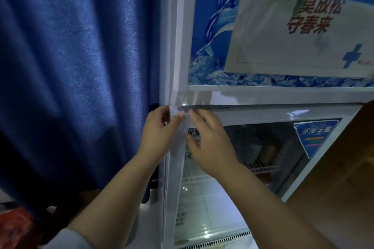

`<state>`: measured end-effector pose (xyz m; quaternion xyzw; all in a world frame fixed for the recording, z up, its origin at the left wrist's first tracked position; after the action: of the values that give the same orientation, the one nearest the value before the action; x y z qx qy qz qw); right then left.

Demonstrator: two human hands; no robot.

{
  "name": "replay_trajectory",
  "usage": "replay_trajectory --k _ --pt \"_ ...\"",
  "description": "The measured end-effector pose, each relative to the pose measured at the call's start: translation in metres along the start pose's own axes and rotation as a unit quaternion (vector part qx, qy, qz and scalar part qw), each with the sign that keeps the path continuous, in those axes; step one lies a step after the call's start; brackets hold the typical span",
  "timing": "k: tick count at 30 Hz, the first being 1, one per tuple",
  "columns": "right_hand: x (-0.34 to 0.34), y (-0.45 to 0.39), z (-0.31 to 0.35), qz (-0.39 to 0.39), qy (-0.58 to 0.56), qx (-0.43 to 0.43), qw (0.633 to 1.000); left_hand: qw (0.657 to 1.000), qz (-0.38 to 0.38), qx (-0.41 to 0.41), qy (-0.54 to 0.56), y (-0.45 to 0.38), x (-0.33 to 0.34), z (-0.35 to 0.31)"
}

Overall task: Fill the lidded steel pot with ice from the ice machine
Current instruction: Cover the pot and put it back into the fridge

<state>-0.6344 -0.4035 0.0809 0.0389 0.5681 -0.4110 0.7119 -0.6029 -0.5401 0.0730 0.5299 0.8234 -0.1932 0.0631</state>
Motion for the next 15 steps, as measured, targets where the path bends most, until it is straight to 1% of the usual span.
replay_trajectory --k 5,8,15 --pt "0.008 -0.007 -0.007 -0.018 0.043 0.014 0.999 1.000 -0.015 0.000 0.016 -0.007 -0.001 0.006" --pt "0.007 -0.006 -0.010 -0.048 0.064 0.005 0.997 0.999 -0.023 -0.013 0.031 -0.007 -0.001 0.003" --pt "0.000 0.008 -0.007 -0.063 0.028 -0.019 0.997 0.998 -0.010 -0.021 0.066 0.008 -0.002 -0.004"
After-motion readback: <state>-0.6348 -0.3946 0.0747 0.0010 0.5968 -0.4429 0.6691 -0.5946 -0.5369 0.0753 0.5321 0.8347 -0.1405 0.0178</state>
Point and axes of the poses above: each hand's wrist, its own y-axis away from the middle knuckle, its own x-axis out of the palm, z = x × y, the point moved 3 cm from there along -y, towards the middle knuckle, and after that the axes turned 13 degrees about z, right-handed, at the moved point
